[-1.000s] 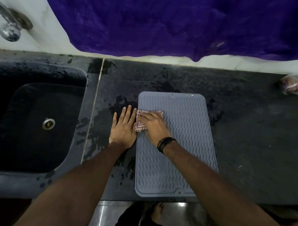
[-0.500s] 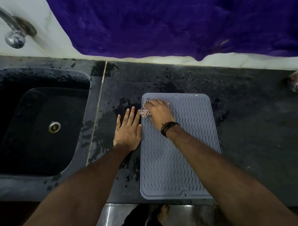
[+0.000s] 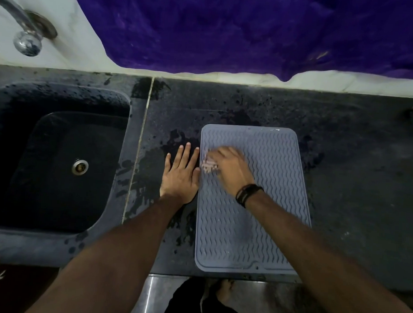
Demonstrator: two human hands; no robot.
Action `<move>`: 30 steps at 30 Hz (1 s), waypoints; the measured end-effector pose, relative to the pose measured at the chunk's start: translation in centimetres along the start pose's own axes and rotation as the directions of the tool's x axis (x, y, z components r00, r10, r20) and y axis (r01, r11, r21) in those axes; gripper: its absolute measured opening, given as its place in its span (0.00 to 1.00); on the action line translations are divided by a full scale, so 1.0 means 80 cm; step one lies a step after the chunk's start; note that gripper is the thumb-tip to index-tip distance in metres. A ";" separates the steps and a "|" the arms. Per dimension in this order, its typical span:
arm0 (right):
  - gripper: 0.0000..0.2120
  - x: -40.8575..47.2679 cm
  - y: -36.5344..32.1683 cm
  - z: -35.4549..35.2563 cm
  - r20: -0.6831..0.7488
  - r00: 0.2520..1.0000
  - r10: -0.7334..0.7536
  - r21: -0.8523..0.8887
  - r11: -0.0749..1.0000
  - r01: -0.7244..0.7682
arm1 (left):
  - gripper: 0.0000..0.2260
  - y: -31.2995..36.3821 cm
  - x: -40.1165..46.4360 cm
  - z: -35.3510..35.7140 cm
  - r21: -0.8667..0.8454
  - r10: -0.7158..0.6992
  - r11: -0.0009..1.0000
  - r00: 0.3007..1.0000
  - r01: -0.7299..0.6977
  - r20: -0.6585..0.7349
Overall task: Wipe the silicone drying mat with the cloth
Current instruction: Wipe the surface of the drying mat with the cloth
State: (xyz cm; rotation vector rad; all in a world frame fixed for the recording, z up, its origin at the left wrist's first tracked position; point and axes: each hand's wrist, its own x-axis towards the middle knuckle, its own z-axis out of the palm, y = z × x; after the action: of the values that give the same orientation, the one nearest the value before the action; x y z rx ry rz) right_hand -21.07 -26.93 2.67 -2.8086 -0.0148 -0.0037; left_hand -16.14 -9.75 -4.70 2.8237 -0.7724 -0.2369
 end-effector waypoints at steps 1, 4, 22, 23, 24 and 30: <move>0.27 0.015 0.002 -0.005 -0.018 1.000 0.012 -0.018 1.000 -0.012 | 0.27 0.000 0.001 0.001 -0.002 0.001 1.000 1.000 -0.001 0.002; 0.25 0.056 0.000 -0.012 0.068 0.998 0.009 -0.051 0.999 -0.006 | 0.27 -0.001 0.001 0.000 0.005 0.000 1.000 1.000 0.000 0.010; 0.22 -0.004 0.008 0.005 0.076 0.986 -0.147 0.061 0.988 0.142 | 0.27 0.001 -0.001 -0.001 -0.007 -0.007 1.000 1.000 0.006 -0.017; 0.22 0.002 0.012 0.003 0.049 0.994 -0.097 0.106 0.990 0.092 | 0.27 0.001 -0.001 0.000 -0.010 -0.012 1.000 1.000 0.012 -0.017; 0.22 0.012 0.016 0.000 0.025 0.999 -0.047 0.144 0.989 0.043 | 0.27 0.001 -0.001 0.000 -0.014 -0.015 1.000 1.000 0.015 -0.016; 0.11 0.082 0.025 -0.018 0.144 0.989 0.046 0.096 0.994 -0.060 | 0.27 -0.001 0.000 0.002 -0.028 -0.007 1.000 1.000 0.006 -0.024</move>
State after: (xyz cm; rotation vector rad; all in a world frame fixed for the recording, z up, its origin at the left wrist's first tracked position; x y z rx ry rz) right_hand -14.48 -29.22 3.41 -2.7027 0.0262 0.2034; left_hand -16.11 -9.71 -4.89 2.7980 -0.7496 -0.2125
